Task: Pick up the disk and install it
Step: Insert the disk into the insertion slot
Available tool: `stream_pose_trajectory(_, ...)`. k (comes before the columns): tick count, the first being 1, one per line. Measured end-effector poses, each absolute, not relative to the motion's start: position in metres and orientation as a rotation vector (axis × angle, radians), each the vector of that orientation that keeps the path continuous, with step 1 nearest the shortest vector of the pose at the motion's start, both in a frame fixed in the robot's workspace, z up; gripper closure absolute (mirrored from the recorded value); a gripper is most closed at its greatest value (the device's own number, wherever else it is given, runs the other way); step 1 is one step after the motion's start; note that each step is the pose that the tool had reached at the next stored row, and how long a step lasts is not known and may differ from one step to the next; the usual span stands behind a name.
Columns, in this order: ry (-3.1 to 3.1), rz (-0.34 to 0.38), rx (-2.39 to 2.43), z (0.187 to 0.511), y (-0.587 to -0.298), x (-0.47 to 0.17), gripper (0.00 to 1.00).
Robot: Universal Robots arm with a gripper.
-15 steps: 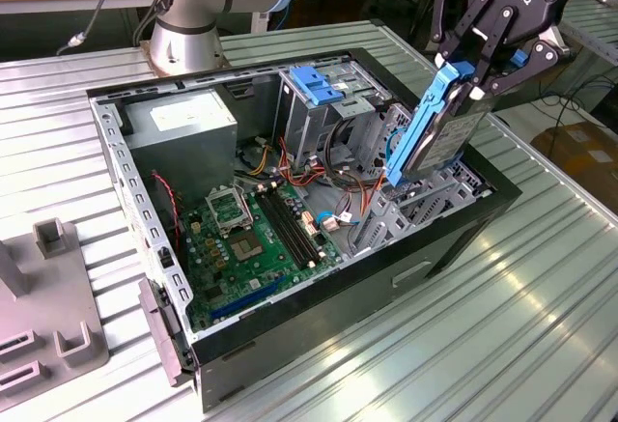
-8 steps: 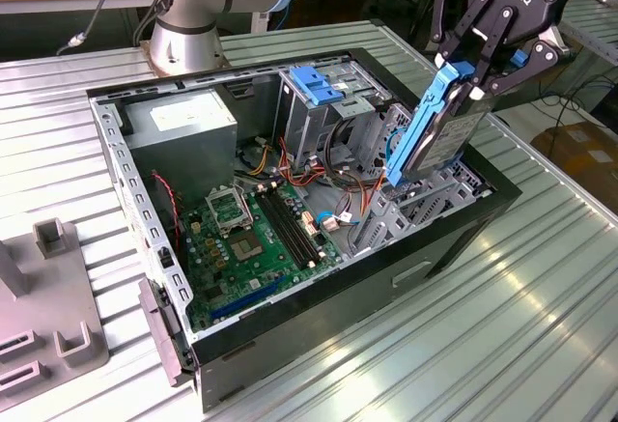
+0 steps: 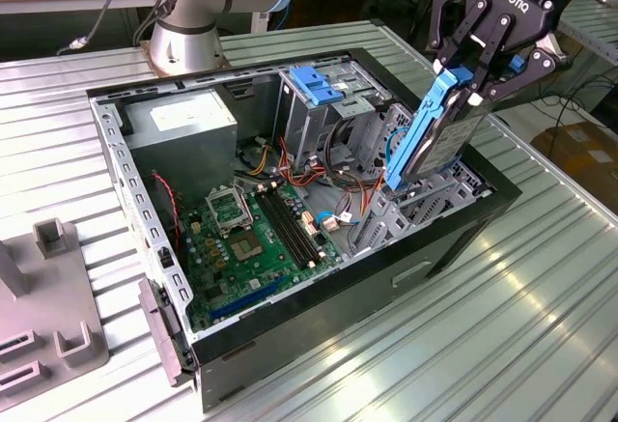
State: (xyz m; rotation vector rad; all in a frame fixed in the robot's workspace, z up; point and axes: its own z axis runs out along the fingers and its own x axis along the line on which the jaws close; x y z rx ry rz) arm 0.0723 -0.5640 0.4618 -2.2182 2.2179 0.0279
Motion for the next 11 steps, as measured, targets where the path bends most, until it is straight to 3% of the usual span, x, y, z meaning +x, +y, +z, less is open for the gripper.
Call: stream_pose_trajectory(11, 2.236, 0.023, -2.204, 0.4515, -0.5672, 0.0725, 0.63)
